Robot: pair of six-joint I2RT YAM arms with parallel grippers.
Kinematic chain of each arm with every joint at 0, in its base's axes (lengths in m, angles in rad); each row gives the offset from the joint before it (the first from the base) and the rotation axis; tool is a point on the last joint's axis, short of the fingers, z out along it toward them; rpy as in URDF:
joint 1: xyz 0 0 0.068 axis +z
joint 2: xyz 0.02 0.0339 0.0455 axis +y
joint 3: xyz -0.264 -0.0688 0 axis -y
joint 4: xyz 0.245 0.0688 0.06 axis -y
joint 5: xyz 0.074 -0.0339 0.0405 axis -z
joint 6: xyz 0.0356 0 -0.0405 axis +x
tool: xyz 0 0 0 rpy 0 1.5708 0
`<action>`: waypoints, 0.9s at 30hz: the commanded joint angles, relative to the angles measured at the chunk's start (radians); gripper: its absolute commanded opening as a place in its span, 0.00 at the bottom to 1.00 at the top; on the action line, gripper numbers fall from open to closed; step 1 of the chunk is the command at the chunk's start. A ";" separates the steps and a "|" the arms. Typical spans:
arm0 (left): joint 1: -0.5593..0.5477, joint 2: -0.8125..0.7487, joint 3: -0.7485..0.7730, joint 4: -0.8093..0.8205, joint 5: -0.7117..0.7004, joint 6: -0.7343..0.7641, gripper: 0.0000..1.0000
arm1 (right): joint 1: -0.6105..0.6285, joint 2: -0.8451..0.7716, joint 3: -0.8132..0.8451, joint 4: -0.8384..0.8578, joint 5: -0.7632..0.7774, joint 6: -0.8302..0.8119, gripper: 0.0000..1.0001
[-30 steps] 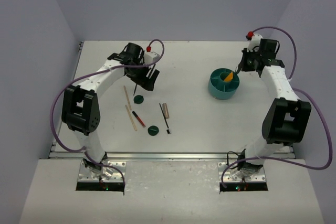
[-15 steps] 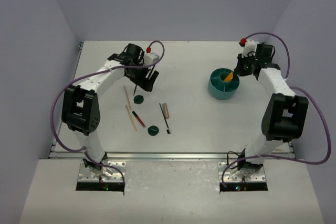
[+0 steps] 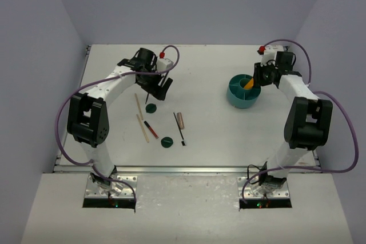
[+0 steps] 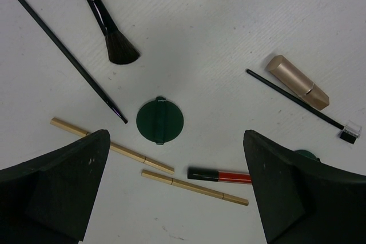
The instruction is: Organize the makeup
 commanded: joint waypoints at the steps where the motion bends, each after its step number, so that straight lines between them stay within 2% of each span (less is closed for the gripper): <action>1: 0.006 -0.020 -0.017 0.009 -0.015 0.026 0.99 | -0.001 -0.010 0.030 0.021 -0.006 0.018 0.36; 8: 0.006 -0.014 -0.038 0.003 -0.019 0.049 0.94 | -0.001 -0.019 0.075 0.003 0.020 0.039 0.38; 13: 0.000 0.029 -0.056 -0.039 -0.026 0.126 0.69 | -0.001 -0.051 0.146 -0.058 0.023 0.069 0.39; 19: 0.003 0.113 -0.072 -0.014 -0.142 0.089 0.69 | -0.001 -0.113 0.152 -0.092 0.052 0.092 0.40; 23: 0.012 0.169 -0.048 0.014 -0.161 0.077 0.54 | 0.000 -0.159 0.112 -0.094 0.005 0.111 0.39; 27: 0.012 0.212 -0.042 0.019 -0.177 0.079 0.49 | 0.002 -0.211 0.060 -0.078 -0.007 0.124 0.39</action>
